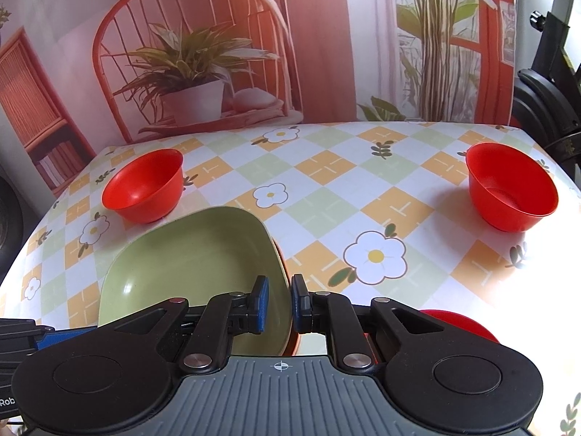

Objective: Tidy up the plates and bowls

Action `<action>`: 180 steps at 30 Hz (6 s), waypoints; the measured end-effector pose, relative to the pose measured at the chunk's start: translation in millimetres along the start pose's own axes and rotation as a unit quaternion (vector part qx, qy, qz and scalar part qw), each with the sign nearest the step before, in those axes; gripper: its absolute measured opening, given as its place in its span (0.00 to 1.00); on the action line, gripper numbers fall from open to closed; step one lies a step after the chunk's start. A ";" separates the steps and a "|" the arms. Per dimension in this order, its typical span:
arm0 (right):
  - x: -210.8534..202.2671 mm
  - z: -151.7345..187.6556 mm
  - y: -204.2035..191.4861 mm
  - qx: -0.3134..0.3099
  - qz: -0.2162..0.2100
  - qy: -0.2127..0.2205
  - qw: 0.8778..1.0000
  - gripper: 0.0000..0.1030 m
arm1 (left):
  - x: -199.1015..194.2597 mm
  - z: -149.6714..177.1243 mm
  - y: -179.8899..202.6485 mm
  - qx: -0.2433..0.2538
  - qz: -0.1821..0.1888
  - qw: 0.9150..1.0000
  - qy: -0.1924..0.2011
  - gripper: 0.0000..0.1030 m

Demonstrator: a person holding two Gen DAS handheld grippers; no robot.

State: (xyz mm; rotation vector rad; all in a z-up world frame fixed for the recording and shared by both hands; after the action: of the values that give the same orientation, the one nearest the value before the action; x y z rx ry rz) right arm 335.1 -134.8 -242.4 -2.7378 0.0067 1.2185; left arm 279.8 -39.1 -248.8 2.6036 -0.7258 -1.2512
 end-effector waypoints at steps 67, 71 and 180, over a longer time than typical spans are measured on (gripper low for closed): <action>-17.0 0.4 20.0 0.049 0.007 0.021 0.999 0.19 | -19.6 -12.9 -30.0 -0.035 -0.021 0.998 0.041 0.20; -22.4 -5.9 35.8 0.080 0.015 0.034 0.996 0.19 | -39.0 -32.4 -47.9 -0.030 -0.048 0.996 0.072 0.20; -102.4 -58.1 33.2 0.145 -0.041 0.136 0.979 0.09 | -30.6 -110.6 29.3 0.056 0.076 0.994 0.060 0.19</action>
State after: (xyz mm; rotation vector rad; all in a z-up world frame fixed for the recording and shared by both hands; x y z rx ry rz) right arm 307.2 -181.1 -132.6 -2.5934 0.0916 0.7461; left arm 338.2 -56.3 -147.3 2.6256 -0.9749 -1.0294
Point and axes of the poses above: each gripper's, at about its wrist camera, not at the fingertips, and x roughly the way its jaws point, y to its right, z to its underside, the point moved 8 cm from there along x, roughly the way its jaws point, and after that the axes turned 7 degrees about z, right-handed, at the moved point
